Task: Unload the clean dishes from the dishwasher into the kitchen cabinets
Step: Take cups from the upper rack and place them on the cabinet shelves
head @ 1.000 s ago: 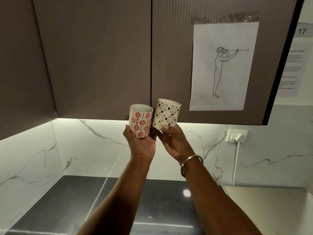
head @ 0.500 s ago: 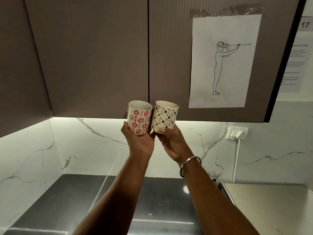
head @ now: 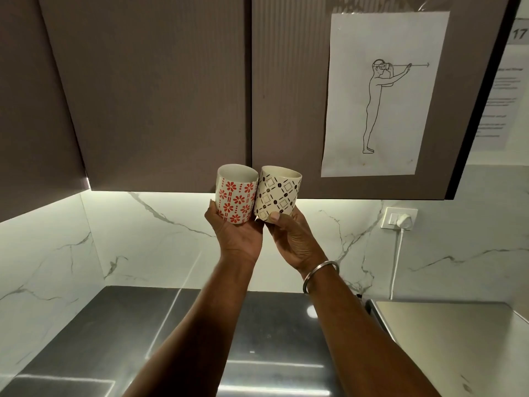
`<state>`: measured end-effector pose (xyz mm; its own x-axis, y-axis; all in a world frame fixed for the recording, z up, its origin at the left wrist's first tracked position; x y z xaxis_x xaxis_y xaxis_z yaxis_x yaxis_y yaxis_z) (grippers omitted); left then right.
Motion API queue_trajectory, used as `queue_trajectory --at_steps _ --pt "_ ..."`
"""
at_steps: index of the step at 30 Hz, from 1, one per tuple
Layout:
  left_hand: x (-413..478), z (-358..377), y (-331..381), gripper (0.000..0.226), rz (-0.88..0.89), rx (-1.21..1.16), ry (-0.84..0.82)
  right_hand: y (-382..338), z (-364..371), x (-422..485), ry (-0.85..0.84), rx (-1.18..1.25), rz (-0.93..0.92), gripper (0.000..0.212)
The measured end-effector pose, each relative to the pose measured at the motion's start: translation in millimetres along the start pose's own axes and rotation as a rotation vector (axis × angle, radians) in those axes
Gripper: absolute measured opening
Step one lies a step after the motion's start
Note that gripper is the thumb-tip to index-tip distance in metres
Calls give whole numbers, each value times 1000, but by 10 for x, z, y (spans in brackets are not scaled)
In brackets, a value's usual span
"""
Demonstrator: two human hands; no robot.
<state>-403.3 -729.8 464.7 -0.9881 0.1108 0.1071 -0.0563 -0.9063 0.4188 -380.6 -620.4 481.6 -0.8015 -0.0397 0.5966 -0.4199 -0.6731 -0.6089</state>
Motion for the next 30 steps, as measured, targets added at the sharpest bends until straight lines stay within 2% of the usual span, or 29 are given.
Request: queue_trajectory --at_steps 7,13,27,30 --pt "-328 -12 -25 69 -21 -35 -43 -119 122 -295 13 5 -3 60" --pt "-856 79 -89 72 -34 -60 -60 -340 318 -728 6 27 -2 75" --pt "-2246 502 -646 85 1 -115 -90 -1412 622 -1906 -110 106 -6 58" --pt "-2552 617 -834 78 9 -98 -78 -1671 621 -2175 -113 108 -15 57"
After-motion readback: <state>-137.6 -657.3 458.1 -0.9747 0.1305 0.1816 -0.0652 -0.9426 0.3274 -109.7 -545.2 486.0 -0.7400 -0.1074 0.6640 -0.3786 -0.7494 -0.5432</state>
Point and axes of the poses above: each hand's wrist, its own x-axis towards the middle knuckle, its own z-axis out of the palm, y = z × x, the point moved 6 cm from there along x, towards the middle knuckle, and after that the axes turned 15 degrees about -z, right-handed, at the moved point
